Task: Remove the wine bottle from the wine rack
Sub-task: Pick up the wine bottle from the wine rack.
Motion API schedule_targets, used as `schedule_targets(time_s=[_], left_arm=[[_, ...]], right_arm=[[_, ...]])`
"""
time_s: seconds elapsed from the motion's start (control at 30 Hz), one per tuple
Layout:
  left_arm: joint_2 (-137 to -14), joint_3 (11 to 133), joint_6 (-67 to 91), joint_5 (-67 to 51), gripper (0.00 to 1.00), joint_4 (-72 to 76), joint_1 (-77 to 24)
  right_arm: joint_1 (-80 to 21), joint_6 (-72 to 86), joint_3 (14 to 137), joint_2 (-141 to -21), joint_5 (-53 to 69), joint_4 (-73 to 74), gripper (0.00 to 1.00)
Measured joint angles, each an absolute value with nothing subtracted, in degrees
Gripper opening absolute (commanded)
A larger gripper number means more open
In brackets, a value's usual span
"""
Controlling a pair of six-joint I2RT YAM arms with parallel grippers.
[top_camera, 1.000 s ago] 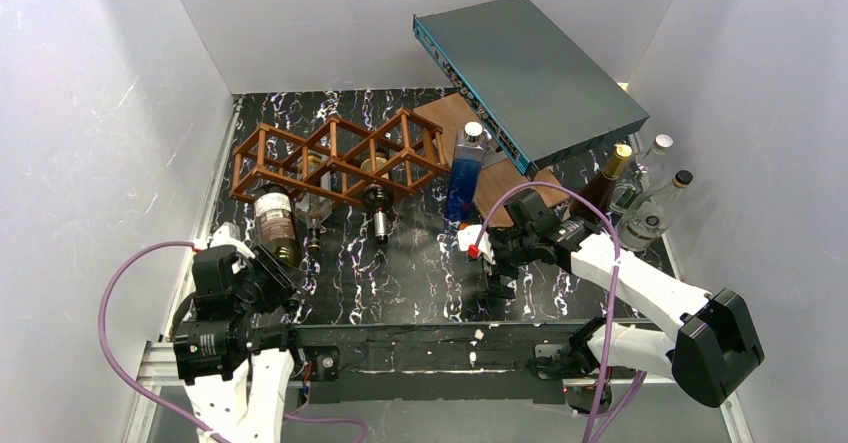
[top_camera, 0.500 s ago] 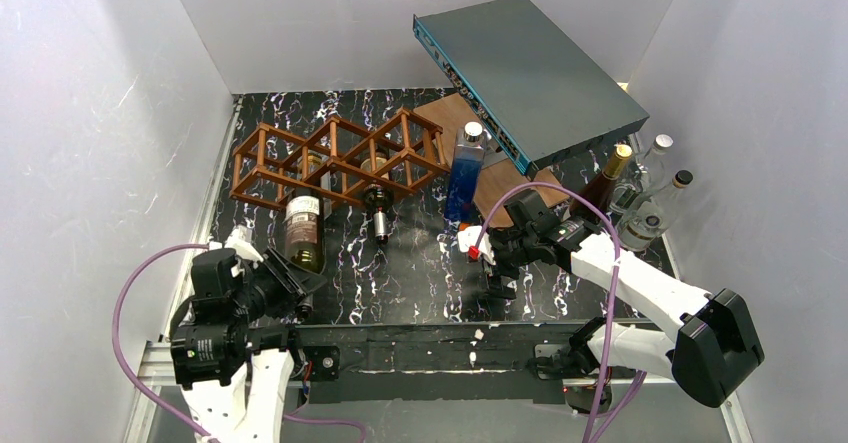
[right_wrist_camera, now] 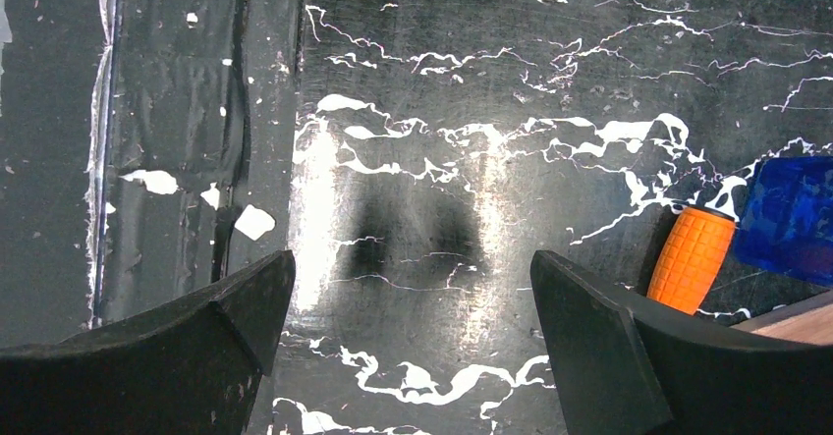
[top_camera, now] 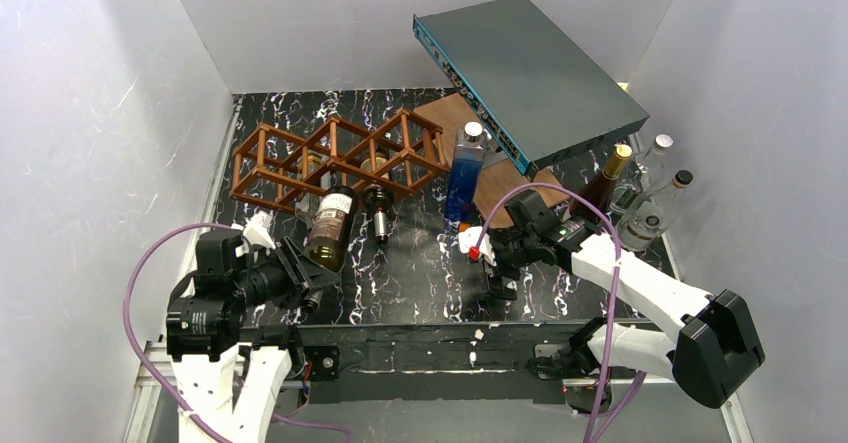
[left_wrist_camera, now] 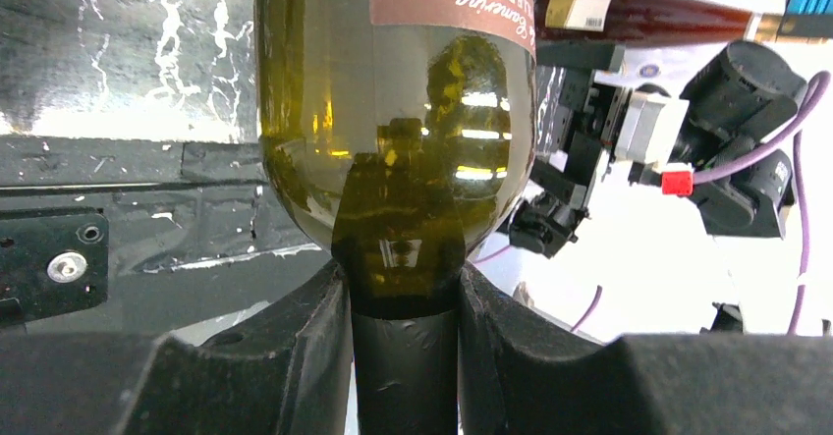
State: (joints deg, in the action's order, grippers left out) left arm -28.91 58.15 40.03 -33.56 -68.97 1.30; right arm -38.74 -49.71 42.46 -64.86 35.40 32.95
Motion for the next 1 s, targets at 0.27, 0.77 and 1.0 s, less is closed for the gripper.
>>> schedule_targets(time_s=[0.27, 0.77, 1.0], left_arm=[[-34.04, 60.60, 39.79, -35.62, 0.00, -68.69, -5.76], [-55.79, 69.23, 39.44, -32.86, 0.00, -64.64, -27.29], [-66.15, 73.21, 39.97, -31.68, 0.00, -63.46, -37.34]], right_arm=[[-38.74, -49.78, 42.61, -64.05, 37.43, 33.78, 1.00], [-38.76, -55.05, 53.23, -61.98, 41.80, 43.99, 1.00], [-38.76, -56.36, 60.25, -61.95, 44.45, 47.88, 1.00]])
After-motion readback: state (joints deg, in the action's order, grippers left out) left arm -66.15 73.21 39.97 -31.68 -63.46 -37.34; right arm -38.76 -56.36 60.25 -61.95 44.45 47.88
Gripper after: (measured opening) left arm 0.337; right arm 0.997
